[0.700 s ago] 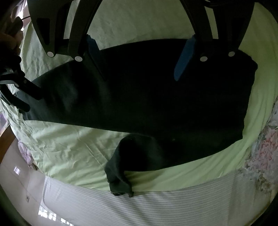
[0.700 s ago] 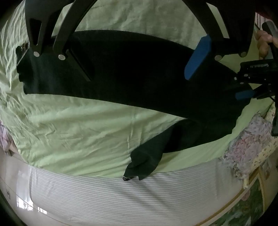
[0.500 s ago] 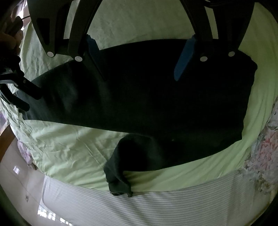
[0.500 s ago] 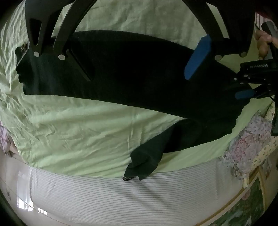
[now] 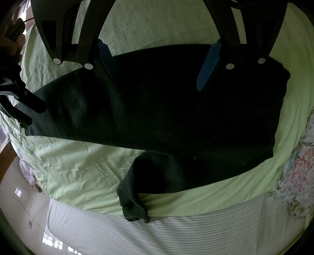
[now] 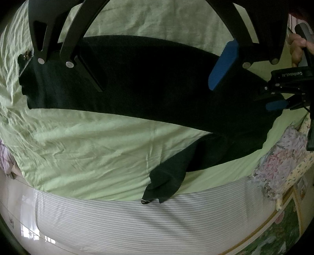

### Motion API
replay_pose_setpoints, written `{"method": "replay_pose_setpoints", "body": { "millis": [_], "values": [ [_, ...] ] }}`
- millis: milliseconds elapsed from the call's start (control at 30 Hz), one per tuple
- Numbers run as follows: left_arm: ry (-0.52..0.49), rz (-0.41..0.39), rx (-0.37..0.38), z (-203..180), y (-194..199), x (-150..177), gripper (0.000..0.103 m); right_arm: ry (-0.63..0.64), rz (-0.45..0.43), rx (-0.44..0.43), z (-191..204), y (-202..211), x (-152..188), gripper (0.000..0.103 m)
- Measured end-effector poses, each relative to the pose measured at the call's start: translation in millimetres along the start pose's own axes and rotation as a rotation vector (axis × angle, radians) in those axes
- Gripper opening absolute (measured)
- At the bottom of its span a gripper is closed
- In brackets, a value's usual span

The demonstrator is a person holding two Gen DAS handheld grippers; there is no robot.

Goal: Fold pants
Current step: 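Position both grippers over the pants waistband edge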

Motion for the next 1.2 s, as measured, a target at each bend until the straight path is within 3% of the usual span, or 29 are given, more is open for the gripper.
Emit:
{"method": "replay_pose_setpoints", "body": {
  "millis": [333, 900, 1200],
  "values": [
    [0.002, 0.004, 0.008, 0, -2, -1, 0.079, -0.007, -0.032, -0.008, -1, 0, -5, 0.102],
    [-0.009, 0.004, 0.017, -4, -2, 0, 0.079, -0.034, 0.018, -0.015, 0, -1, -4, 0.102],
    [0.011, 0.004, 0.011, 9, -3, -11, 0.079, -0.011, -0.006, -0.009, 7, -9, -24, 0.102]
  ]
}}
Point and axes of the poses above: each gripper's, at about its wrist camera, not at the fingertips, and y roughly against the way its jaws point, z to its left, x to its underside, the point moved 10 cm from there along -y, roughly the way its jaws point, and after that the axes turned 8 degrees about -y, right-handed, at the moved point
